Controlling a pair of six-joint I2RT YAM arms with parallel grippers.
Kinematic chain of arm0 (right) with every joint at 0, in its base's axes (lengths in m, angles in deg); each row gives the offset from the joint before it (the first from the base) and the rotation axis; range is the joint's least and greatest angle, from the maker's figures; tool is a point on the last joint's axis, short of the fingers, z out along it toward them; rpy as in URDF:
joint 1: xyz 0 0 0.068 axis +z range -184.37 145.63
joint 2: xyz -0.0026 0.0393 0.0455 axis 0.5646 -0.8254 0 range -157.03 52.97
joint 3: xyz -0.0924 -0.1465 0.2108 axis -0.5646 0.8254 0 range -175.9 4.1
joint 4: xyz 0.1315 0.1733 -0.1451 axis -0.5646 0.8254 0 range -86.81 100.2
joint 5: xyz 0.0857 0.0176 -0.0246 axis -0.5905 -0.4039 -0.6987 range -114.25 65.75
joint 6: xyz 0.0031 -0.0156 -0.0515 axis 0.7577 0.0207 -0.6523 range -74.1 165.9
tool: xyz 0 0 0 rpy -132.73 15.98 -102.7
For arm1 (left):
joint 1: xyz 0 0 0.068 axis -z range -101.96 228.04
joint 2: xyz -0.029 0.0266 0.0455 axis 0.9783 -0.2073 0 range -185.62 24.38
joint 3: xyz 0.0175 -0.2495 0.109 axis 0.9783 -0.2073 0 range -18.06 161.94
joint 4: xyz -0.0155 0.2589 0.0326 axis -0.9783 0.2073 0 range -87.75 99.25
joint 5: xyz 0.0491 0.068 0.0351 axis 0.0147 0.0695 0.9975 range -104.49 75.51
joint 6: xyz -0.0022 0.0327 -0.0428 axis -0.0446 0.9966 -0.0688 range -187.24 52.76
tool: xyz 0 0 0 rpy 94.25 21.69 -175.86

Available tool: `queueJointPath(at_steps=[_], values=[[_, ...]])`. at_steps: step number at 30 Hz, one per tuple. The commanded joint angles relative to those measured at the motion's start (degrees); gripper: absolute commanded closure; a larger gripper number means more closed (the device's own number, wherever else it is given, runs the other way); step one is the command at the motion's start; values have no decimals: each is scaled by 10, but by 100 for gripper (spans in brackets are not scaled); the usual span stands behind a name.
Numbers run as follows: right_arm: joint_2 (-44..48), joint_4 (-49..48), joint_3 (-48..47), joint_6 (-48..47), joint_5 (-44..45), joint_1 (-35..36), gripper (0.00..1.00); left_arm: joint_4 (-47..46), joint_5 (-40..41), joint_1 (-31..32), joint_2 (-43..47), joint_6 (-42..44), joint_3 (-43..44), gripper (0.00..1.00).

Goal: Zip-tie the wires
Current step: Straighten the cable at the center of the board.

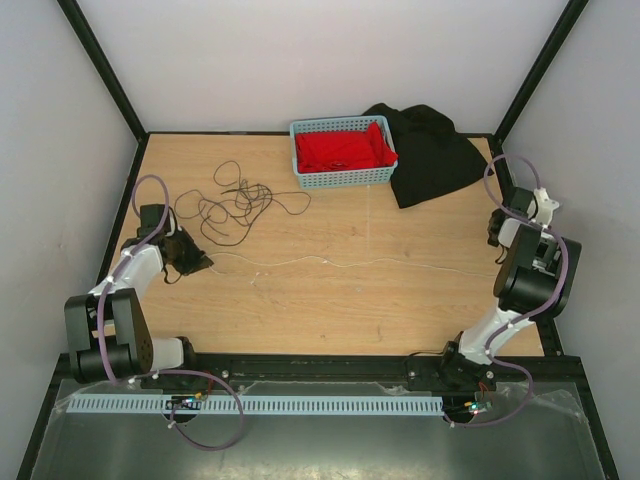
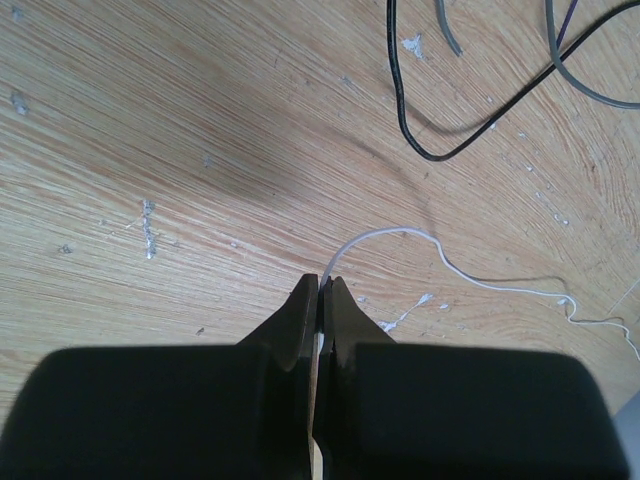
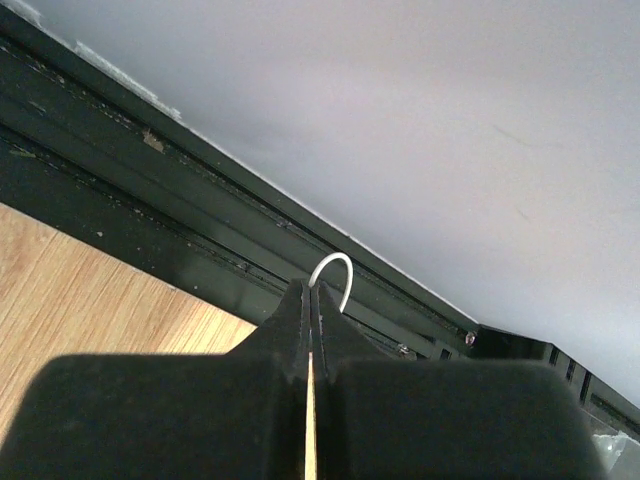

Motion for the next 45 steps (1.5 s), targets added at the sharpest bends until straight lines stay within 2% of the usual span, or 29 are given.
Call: queueJointPath(at_steps=[1,13,23,37,41,45], values=[[-32,-9,-13,4,27,-2,100,-7,-7,-2,-6,1,-6,100],[-84,-21,-25,15,34,-3,100,-11,-8,-2,-10,-1,-7,100],[-74,-47,-33,8,70,-1,100,-14,-5,-1,-14,-2,-2,100],[-120,-39,-40,11,69,10,100,-20,-4,-2,-29,-3,0,100],[-131,-29,-40,17,58,17,100,-20,-6,-1,-29,-4,1,100],[-116,-19,-30,33,-6,21,100,-19,-5,-2,-26,-5,1,100]])
